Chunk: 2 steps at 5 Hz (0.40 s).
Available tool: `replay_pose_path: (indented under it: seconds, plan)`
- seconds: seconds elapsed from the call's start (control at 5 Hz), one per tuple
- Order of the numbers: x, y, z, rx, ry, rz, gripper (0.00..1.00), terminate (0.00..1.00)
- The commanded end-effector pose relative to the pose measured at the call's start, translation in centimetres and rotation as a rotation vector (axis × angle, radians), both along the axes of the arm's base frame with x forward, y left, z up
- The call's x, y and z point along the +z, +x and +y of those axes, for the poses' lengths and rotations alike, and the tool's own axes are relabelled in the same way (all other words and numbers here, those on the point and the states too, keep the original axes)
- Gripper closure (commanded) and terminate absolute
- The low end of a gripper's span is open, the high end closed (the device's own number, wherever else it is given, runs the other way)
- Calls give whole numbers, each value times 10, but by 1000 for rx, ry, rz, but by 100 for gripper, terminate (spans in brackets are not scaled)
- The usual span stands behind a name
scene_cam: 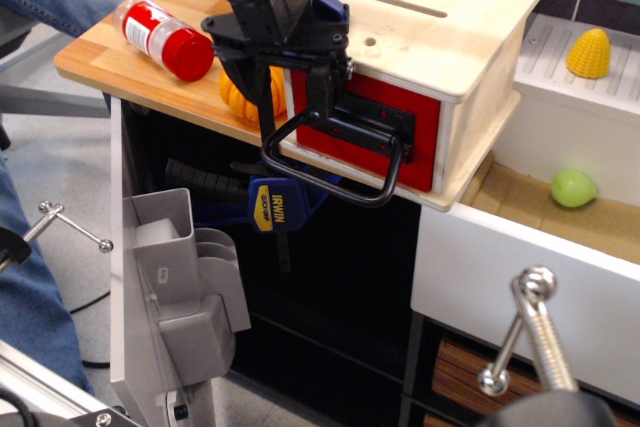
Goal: Close drawer of box
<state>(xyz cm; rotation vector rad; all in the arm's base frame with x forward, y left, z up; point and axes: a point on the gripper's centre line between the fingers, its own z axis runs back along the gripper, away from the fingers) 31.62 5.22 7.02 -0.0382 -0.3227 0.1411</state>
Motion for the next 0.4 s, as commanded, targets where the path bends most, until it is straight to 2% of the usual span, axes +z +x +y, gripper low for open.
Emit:
replay_pose_path:
  seconds: [0.0,0.2]
  plan:
    - [15,38,8,16,20,-33,0,0]
    - [19,32,18,28,24,-42,0,100]
